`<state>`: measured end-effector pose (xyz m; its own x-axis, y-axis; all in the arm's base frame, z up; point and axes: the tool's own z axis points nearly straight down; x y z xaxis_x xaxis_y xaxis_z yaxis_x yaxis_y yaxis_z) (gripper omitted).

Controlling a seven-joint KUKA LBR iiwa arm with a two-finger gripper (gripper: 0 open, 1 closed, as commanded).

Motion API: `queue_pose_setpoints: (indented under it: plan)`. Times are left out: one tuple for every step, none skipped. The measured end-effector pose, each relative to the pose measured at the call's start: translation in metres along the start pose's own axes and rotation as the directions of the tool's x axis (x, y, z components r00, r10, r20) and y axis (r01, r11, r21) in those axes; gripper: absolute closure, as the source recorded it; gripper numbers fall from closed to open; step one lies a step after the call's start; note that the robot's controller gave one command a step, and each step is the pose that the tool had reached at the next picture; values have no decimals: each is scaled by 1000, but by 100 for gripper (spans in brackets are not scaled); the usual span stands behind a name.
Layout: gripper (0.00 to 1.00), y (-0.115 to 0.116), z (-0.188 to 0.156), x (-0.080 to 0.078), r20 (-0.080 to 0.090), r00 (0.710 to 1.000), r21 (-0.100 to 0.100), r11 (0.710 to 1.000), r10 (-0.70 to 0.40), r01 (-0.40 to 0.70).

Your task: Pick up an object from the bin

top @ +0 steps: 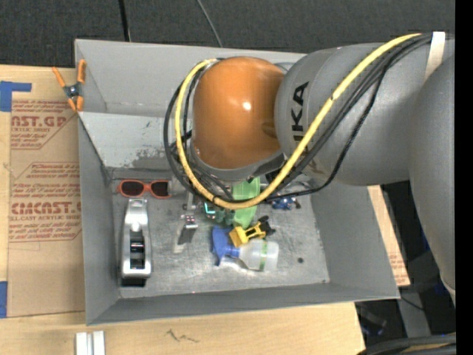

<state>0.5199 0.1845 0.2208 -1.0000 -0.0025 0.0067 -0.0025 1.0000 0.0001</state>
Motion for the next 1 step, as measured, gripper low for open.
queue_pose_setpoints:
  plan:
    - [0,-1,-4,-2,8,1000,-1,1000,1,-1]
